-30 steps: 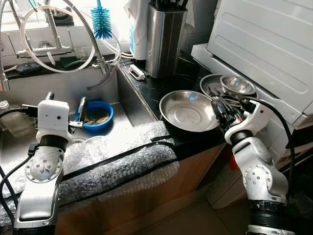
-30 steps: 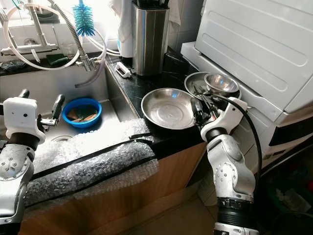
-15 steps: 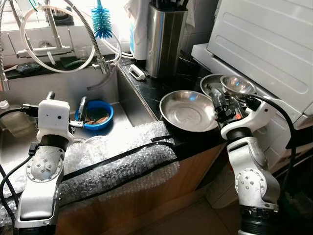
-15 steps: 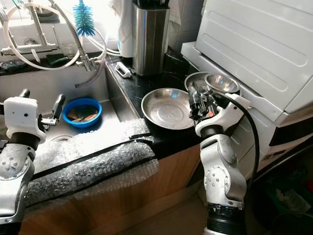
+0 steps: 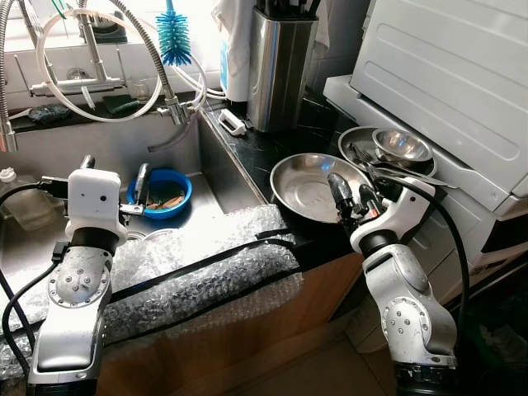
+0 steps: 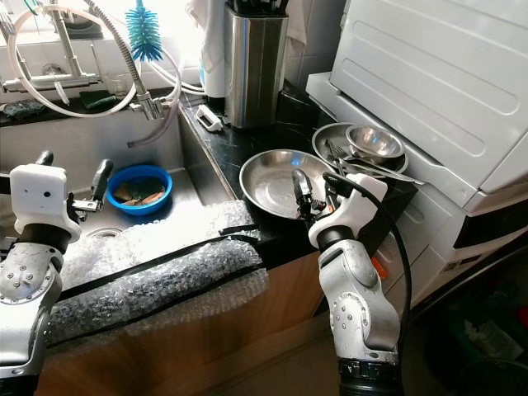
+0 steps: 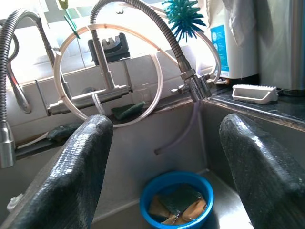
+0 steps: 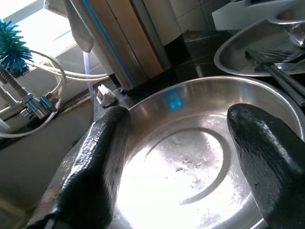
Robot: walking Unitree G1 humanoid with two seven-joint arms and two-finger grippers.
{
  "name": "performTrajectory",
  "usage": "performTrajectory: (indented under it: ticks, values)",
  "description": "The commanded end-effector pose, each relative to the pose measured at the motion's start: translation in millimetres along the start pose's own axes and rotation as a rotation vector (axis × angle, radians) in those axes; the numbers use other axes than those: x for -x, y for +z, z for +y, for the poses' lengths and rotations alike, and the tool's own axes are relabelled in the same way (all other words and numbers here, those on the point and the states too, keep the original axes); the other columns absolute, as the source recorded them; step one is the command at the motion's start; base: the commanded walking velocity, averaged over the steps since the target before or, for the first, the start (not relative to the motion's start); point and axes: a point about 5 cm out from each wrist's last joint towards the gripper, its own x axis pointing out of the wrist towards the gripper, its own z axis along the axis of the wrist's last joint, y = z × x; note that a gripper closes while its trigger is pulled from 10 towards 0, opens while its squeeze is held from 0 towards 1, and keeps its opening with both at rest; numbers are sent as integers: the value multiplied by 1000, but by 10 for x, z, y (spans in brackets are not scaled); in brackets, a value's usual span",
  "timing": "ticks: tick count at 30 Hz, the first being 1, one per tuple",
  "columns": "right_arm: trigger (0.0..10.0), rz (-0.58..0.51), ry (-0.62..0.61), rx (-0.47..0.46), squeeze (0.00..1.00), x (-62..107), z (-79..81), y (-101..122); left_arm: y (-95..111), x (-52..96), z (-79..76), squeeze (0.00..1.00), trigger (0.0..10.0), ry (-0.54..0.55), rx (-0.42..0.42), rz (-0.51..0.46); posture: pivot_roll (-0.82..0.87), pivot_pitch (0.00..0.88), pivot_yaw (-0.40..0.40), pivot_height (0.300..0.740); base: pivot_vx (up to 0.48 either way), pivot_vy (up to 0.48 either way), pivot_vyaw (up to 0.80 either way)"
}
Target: Kitchen organization
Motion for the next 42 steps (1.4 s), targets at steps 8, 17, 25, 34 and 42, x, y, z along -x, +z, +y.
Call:
performTrajectory:
  ticks: [8, 17, 25, 34, 42]
  values:
    - [10000, -6, -148, -40, 937, -93, -171, 70, 36, -23, -11, 0, 10000, 4, -20, -19, -14, 0, -113, 740, 0, 0, 0]
    - [10000, 2, -189, -58, 0, -94, -223, 54, 49, -32, -16, 0, 10000, -2, -28, -24, -13, 0, -109, 740, 0, 0, 0]
    - [10000, 7, -209, -65, 0, -97, -237, 41, 56, -43, -41, 0, 10000, -11, -28, -26, -15, 0, -109, 740, 0, 0, 0]
    - [10000, 57, -253, -43, 0, -159, -285, 7, 63, -46, -68, 0, 10000, -25, -32, -31, -17, 0, -106, 740, 0, 0, 0]
    - [10000, 51, -258, -7, 0, -234, -294, 52, 70, -55, -73, 0, 10000, -22, -31, -35, -20, 0, -103, 740, 0, 0, 0]
